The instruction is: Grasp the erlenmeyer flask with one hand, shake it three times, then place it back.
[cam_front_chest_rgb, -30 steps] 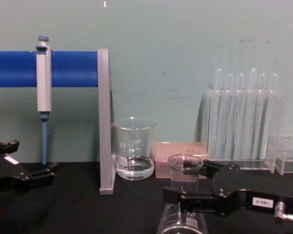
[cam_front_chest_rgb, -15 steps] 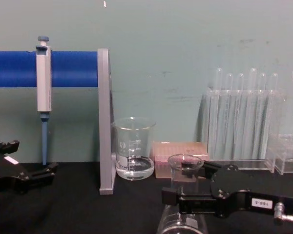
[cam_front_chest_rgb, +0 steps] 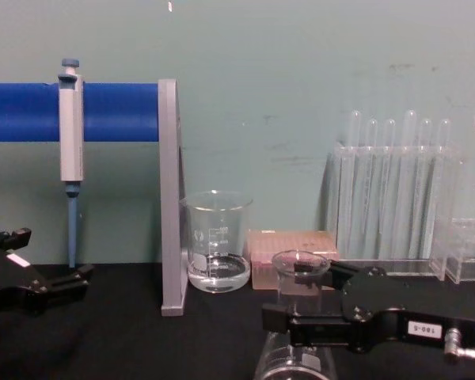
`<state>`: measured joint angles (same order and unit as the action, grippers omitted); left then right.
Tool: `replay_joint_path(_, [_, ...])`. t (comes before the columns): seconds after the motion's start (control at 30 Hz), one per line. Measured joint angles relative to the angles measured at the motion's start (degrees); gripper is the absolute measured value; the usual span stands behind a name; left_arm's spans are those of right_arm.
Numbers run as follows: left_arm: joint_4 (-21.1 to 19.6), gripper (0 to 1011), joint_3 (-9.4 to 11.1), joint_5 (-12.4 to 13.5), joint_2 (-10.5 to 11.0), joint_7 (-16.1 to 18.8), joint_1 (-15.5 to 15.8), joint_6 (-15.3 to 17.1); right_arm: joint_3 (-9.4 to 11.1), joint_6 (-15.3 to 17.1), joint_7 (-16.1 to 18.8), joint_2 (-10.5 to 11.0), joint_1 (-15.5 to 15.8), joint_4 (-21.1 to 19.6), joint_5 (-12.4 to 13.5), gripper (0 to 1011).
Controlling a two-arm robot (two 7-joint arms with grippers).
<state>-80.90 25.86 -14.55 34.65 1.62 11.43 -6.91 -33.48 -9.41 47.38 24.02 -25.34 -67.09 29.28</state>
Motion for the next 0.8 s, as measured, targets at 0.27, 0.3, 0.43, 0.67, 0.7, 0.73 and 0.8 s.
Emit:
replay_joint_path(0.27, [0.0, 1001, 0.0, 0.0, 0.0, 0.0, 0.0, 0.0, 0.0, 0.0, 0.0, 0.0, 0.0, 0.0, 0.0, 1000])
replay_joint_path(0.3, [0.0, 1001, 0.0, 0.0, 0.0, 0.0, 0.0, 0.0, 0.0, 0.0, 0.0, 0.0, 0.0, 0.0, 0.0, 1000])
replay_joint_path(0.43, [0.0, 1001, 0.0, 0.0, 0.0, 0.0, 0.0, 0.0, 0.1, 0.0, 0.0, 0.0, 0.0, 0.0, 0.0, 1000])
replay_joint_path(0.67, [0.0, 1001, 0.0, 0.0, 0.0, 0.0, 0.0, 0.0, 0.1, 0.0, -0.1, 0.0, 0.0, 0.0, 0.0, 889])
replay_joint_path(0.7, [0.0, 1001, 0.0, 0.0, 0.0, 0.0, 0.0, 0.0, 0.1, 0.0, -0.1, 0.0, 0.0, 0.0, 0.0, 862])
replay_joint_path(0.73, [0.0, 1001, 0.0, 0.0, 0.0, 0.0, 0.0, 0.0, 0.1, 0.0, -0.1, 0.0, 0.0, 0.0, 0.0, 841])
replay_joint_path(0.8, [0.0, 1001, 0.0, 0.0, 0.0, 0.0, 0.0, 0.0, 0.1, 0.0, -0.1, 0.0, 0.0, 0.0, 0.0, 769])
